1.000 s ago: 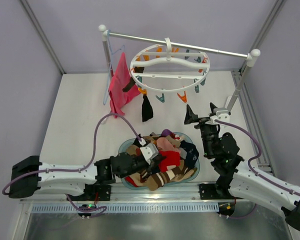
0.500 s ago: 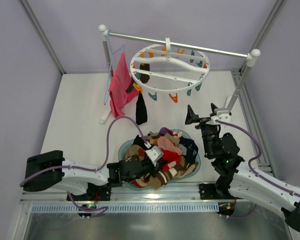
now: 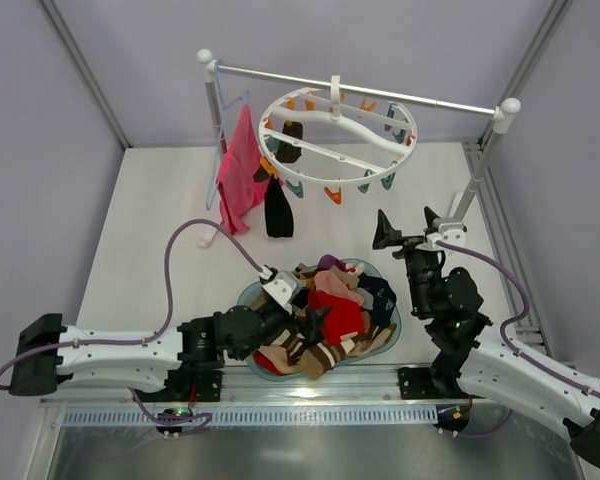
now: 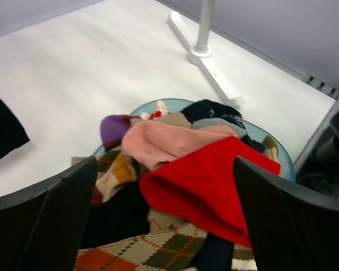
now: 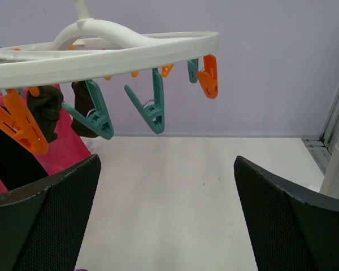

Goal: Remove the socks clipped to the hanger

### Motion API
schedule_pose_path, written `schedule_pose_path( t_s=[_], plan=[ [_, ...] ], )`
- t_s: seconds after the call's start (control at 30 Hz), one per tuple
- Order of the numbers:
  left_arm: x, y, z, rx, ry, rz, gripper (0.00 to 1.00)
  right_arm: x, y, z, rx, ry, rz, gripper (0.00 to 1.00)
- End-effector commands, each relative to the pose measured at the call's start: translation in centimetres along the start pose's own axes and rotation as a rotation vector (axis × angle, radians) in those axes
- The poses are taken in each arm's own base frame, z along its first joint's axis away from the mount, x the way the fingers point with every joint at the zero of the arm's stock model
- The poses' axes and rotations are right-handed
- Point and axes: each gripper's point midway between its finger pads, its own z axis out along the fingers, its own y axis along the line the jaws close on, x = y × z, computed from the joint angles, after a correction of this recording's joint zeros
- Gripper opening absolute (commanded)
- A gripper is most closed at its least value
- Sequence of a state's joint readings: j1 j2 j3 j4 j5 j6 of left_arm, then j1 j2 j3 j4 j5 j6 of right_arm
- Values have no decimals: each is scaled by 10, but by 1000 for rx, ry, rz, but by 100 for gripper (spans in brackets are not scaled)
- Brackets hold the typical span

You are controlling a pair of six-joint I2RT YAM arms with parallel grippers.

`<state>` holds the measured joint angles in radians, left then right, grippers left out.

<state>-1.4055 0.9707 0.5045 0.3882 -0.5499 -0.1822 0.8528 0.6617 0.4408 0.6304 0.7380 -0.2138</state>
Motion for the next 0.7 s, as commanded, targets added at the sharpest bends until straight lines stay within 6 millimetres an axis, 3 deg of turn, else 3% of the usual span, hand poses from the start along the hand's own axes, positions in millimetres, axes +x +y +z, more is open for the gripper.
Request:
schedule_pose_path(
  t_s=[0.0, 0.2, 0.23, 0.3, 0.33, 0.43, 0.53, 0.57, 0.67],
  plan=[
    [-28, 25, -8, -131, -39, 23, 100, -7, -3, -1, 2, -27, 41, 100],
    [-72, 63, -13, -202, -144, -12, 100, -7, 3, -3, -39, -32, 52, 100],
    [-76, 83, -10, -231, -146, -28, 100, -7, 4, -4, -50, -32, 52, 100],
    [-88, 90, -8, -204, -167, -60, 100, -7, 7, -5, -69, -31, 58, 100],
    [-89, 107, -6, -250, -169, -59, 100, -6, 6, -5, -63, -30, 55, 100],
    [-86, 117, 8, -253, -147, -51, 100, -8, 4, -5, -64, -37, 63, 100],
    [-77, 141, 33, -259, -109, -81, 100, -8, 7, -6, -82, -39, 71, 100],
    [-76, 161, 37, -298, -106, -89, 100, -7, 6, -6, -81, -36, 67, 100],
    [-56, 178, 59, -299, -73, -96, 100, -7, 4, -6, -75, -36, 67, 100]
  ],
)
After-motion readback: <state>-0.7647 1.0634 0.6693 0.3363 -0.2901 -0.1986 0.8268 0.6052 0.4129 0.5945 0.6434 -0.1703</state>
